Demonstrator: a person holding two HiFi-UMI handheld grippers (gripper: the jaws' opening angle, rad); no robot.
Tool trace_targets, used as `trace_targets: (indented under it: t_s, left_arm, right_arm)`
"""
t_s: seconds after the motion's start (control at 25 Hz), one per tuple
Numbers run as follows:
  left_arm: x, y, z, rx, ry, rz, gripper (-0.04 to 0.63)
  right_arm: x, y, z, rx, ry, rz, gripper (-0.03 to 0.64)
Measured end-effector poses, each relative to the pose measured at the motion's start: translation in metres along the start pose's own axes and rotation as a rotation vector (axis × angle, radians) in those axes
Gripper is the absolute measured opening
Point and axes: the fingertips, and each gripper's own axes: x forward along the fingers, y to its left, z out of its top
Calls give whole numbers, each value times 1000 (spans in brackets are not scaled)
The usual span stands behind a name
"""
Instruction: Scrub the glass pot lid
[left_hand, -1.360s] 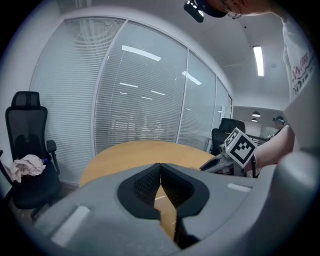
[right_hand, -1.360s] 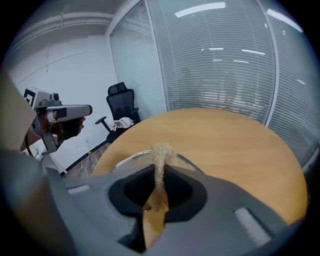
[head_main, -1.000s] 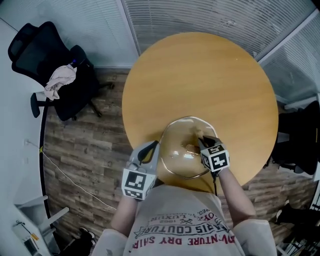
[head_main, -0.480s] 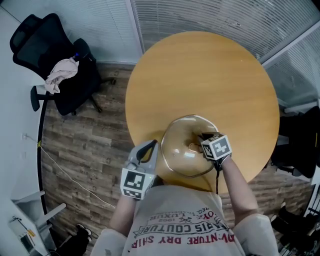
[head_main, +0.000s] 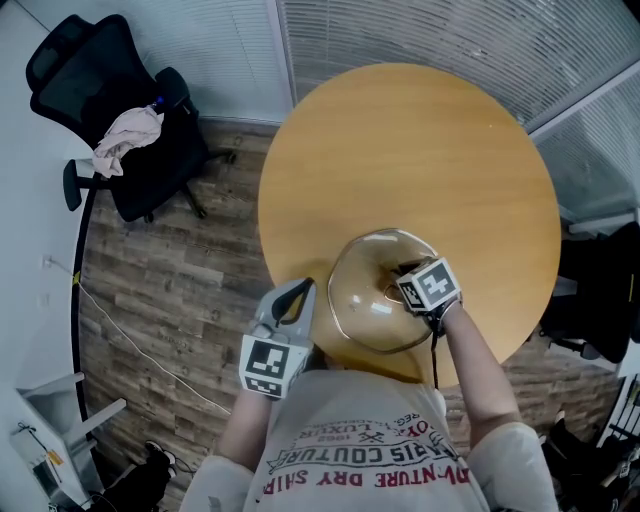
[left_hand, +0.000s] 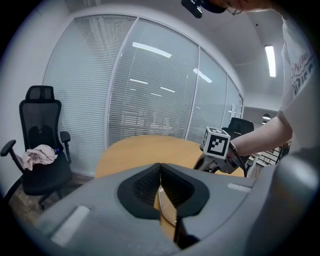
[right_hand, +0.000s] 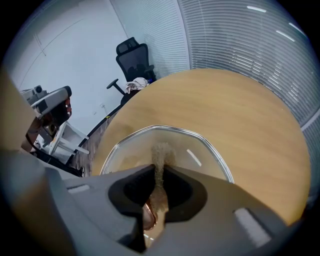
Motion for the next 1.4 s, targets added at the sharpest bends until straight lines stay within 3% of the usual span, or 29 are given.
trace_targets:
  t_s: [0.52,0.96,1.2,1.4]
  left_arm:
    - [-18,3,-11,-19,4,33,8]
    - [-40,6,-25,-47,13,72,8]
    - [-55,12,-30,-55,6,98,8]
    - [-69,24,-30,-50,-8,127,8]
  right_arm:
    - [15,21,16,-172,154,28,51]
    - [18,45,16,-392,288,-36,51]
    - [27,67,22,-530,263,-42,51]
    - [29,84,21,-579,257,-41,51]
